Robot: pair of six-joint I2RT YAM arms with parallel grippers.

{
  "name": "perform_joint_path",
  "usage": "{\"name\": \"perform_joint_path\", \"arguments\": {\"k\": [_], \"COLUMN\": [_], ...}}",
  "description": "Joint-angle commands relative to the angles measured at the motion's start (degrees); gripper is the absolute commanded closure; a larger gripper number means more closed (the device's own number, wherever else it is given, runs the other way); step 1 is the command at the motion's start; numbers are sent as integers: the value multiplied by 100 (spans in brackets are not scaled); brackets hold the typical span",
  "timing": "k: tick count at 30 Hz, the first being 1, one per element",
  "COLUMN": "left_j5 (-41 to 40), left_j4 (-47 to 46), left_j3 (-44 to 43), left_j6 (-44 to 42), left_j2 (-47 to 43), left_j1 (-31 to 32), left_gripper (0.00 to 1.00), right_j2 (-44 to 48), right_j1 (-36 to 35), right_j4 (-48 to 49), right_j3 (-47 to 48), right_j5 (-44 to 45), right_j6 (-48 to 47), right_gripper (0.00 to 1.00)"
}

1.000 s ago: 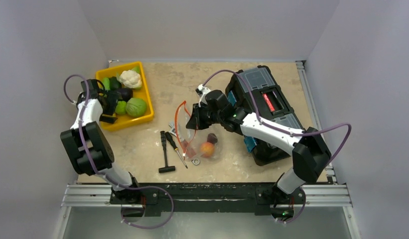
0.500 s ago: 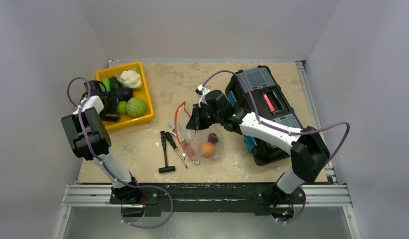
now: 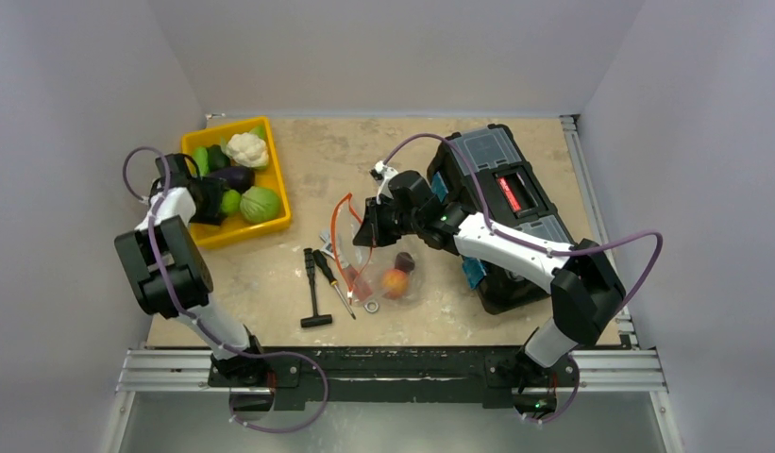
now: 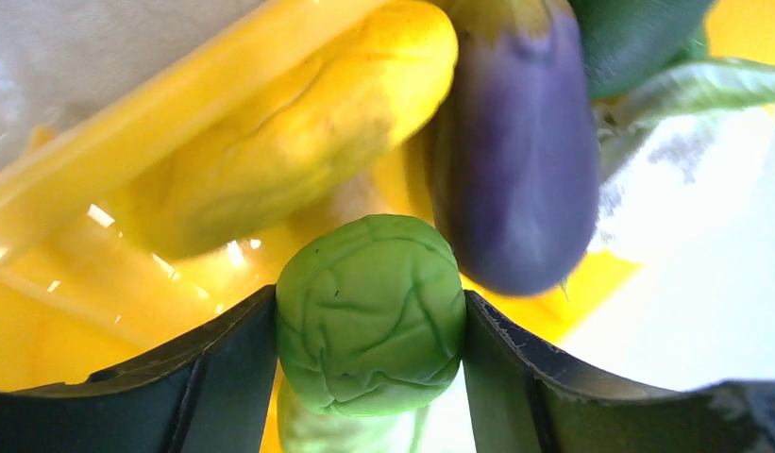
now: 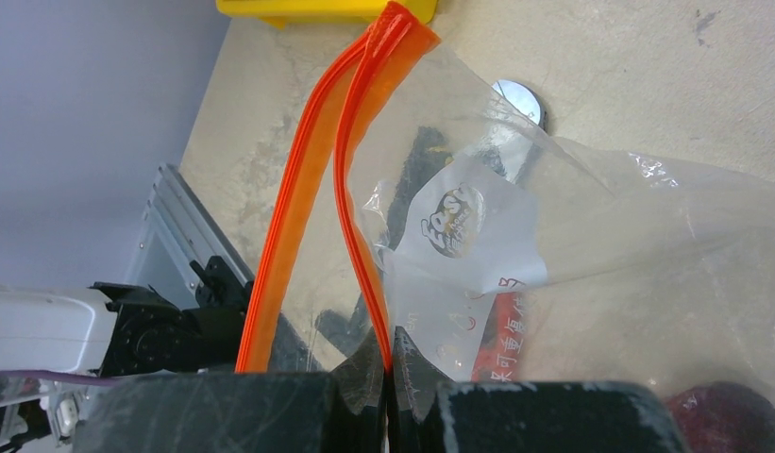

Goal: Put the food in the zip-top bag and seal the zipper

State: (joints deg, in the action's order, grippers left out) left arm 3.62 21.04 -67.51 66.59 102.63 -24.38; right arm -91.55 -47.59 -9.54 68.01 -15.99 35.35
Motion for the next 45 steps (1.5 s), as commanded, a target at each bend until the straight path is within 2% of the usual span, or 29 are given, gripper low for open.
{"name": "perform_joint_path", "arguments": {"k": [1,6,10,15,21,24,27,30,35,39,42,45], "left_j5": [-330,-66,257,488,1666,2211,2779,2781,2355,2393,2252,1844], "left_j4": [-42,188,404,601,-8,-70,-589,-914,-928,-1653,-1775,-1755], "left_j3": [476,1138,1473,1828,2595,2755,3024,3152,3185,3423,3430,3604], "left_j6": [-392,-786,-1363,-2024,-2244,-2128,-1594,-1174,-1049,-829,-910,-1097], "left_j2": [-1378,-2672,-3633,-4807,-5899,-6333,-6773,-7189,-7335,-6837,-6388,-6343], "left_j1": [-67,-18,292,1133,2000,2315,2800,3434,4140,4437,4614,4769], "left_gripper": [47,47,46,46,45,45,45,44,43,43,45,44], "right_j2": [132,163,180,231,250,292,333,328,422,539,671,832], "right_j1": [22,22,21,22,22,20,16,17,13,9,13,15], "right_j4": [55,30,15,40,37,22,10,-38,-21,5,18,-4], "right_j3": [53,16,-32,-161,-292,-338,-358,-311,-256,-244,-260,-257], "right_j5": [56,67,68,69,113,138,196,264,154,44,-21,-21], "right_j6": [21,58,110,188,261,292,330,366,499,587,662,700], "right_gripper": [100,100,100,100,100,100,100,100,100,100,100,100]}}
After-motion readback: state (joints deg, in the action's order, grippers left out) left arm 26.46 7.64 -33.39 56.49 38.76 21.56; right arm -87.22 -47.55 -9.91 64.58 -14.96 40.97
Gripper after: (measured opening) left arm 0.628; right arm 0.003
